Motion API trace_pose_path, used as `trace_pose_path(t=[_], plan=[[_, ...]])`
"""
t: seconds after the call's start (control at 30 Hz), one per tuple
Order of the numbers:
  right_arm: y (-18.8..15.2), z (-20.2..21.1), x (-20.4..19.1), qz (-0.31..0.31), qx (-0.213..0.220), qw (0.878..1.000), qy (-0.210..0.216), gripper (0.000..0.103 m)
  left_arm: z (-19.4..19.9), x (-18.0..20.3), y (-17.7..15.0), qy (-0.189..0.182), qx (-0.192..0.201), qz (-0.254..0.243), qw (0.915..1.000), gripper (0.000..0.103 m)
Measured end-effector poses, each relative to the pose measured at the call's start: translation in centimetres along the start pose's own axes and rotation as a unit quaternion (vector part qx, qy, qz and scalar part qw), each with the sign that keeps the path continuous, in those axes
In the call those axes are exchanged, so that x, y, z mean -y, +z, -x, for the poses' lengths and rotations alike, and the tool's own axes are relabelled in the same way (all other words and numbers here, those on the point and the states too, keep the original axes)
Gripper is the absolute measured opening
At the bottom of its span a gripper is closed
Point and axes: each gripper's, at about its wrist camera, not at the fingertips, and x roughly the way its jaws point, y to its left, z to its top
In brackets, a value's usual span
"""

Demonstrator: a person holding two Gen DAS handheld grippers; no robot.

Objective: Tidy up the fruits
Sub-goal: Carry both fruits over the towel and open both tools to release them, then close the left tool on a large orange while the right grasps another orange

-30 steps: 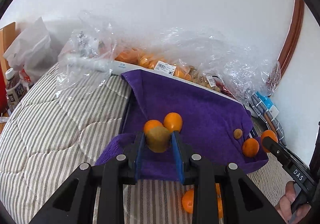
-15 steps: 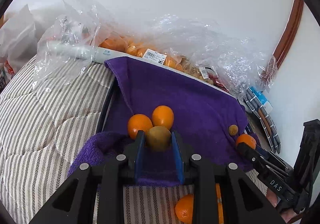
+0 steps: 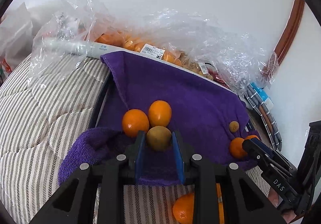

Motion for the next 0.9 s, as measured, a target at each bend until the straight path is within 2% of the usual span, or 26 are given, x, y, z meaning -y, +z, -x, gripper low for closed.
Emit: trace_pose_path(t=[0.2, 0.37, 0.43, 0.53, 0.67, 0.7, 0.8, 0.9], plan=[[-0.2, 0.8, 0.4, -0.014, 0.011, 1.0, -0.002, 0.045, 0.1, 0.2, 0.1, 0.008, 0.005, -0.009, 0.9999, 0.026], [-0.3, 1.5, 0.5, -0.02, 0.009, 1.0, -0.014, 0.045, 0.6, 0.1, 0.4, 0.009, 0.018, -0.014, 0.9997, 0.034], [-0.5, 2.4, 0.4, -0.026, 0.015, 0.999, -0.028, 0.045, 1.0, 0.3, 0.3, 0.011, 0.028, -0.021, 0.9993, 0.037], [-1.0, 4.1, -0.2, -0.038, 0.016, 0.999, -0.022, 0.046, 1.6, 0.6, 0.2, 0.02, 0.042, -0.03, 0.9984, 0.038], [-1.4, 6.0, -1.9, -0.021, 0.021, 0.999, -0.028, 0.048, 2.3, 0.7, -0.2, 0.028, 0.05, -0.045, 0.9974, 0.038], [-1.6, 6.4, -2.5, -0.013, 0.024, 0.999, -0.03, 0.051, 2.7, 0.5, -0.4, 0.034, 0.054, -0.048, 0.9968, 0.038], [-2.5, 7.1, -3.7, 0.002, 0.021, 0.999, -0.035, 0.052, 4.1, 0.2, -0.9, 0.045, 0.076, -0.053, 0.9947, 0.039], [-3.6, 7.2, -4.4, 0.004, 0.006, 0.999, -0.032, 0.052, 5.0, -0.3, -1.6, 0.077, 0.09, -0.06, 0.9911, 0.039]])
